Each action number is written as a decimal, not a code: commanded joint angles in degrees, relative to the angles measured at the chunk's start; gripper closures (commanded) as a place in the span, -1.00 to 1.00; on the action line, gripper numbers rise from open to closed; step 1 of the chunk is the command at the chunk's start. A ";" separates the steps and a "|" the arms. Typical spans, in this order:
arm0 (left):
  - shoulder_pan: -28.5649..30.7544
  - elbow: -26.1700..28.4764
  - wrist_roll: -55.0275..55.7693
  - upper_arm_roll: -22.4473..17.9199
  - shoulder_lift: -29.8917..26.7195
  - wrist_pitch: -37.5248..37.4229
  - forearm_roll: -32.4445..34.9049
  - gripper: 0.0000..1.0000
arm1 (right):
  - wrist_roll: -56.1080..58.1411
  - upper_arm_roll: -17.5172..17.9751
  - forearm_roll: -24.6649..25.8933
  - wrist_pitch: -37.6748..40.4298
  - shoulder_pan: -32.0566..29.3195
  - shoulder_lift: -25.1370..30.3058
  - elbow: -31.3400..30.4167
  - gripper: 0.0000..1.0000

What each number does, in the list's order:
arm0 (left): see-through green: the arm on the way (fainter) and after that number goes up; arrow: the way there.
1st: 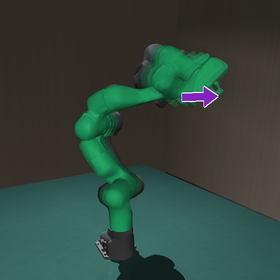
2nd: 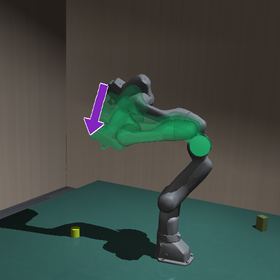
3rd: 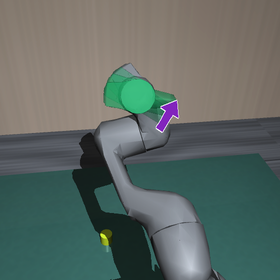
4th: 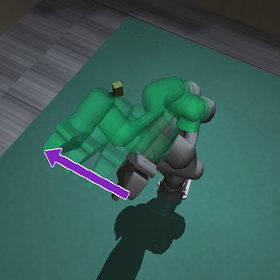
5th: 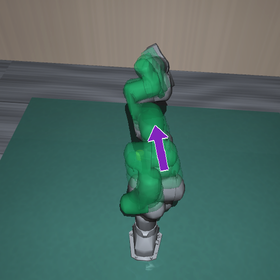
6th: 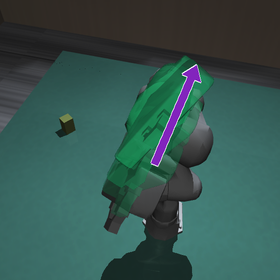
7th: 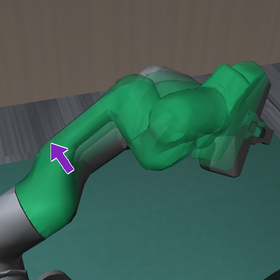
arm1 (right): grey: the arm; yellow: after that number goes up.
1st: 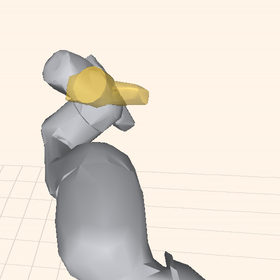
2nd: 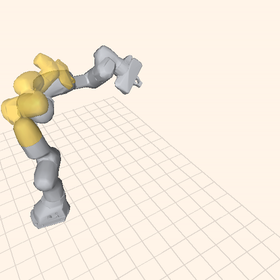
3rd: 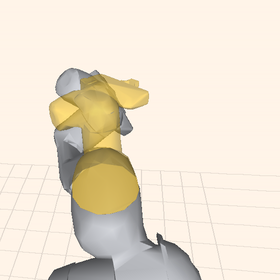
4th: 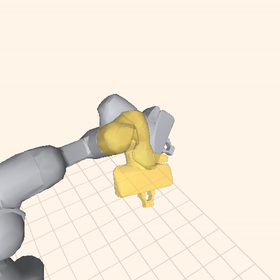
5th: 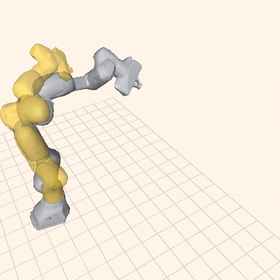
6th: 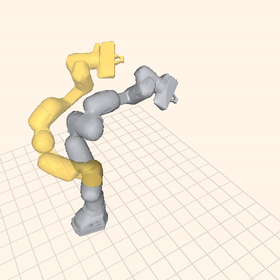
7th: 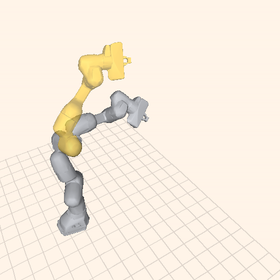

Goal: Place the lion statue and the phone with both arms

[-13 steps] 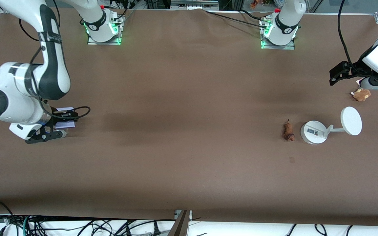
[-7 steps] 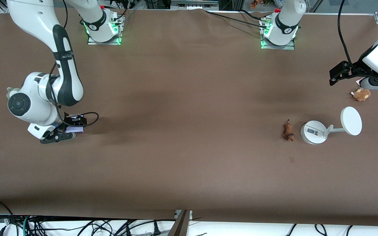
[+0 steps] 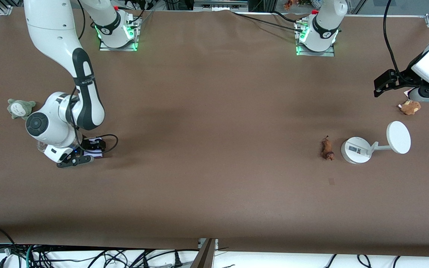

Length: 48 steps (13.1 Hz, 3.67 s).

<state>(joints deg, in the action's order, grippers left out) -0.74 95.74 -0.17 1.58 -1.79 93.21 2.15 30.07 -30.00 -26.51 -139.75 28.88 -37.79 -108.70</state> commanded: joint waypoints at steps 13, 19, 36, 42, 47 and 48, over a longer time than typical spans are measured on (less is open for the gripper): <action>0.04 -0.81 -0.18 0.00 0.12 -0.66 -0.92 -1.00 | 5.44 -0.15 -6.09 -0.70 0.39 0.43 -0.38 -0.98; 0.04 -0.82 -0.18 0.00 0.21 -0.66 -0.92 -1.00 | 4.47 -3.39 -5.30 14.74 1.01 8.60 0.50 -0.98; 0.04 -0.81 -0.18 -0.09 0.21 -0.66 -0.92 -1.00 | -22.06 -5.60 15.52 69.43 2.49 16.52 39.08 -0.98; 0.04 -0.81 -0.27 -0.09 0.21 -0.66 -0.92 -1.00 | -22.07 -5.51 16.32 69.35 3.64 16.52 39.44 -0.98; -0.05 -0.81 -0.18 0.00 0.21 -0.66 -0.92 -1.00 | -22.24 -6.03 16.58 69.26 4.08 17.13 38.22 -0.98; 0.04 -0.81 -0.18 0.00 0.21 -0.66 -0.92 -1.00 | -21.99 -6.12 16.50 69.52 4.08 17.13 38.21 -0.98</action>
<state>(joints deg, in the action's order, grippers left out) -0.74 95.74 -0.18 1.59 -1.78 93.21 2.15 8.60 -35.97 -10.81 -71.52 32.90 -20.71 -71.08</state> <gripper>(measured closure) 0.000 0.004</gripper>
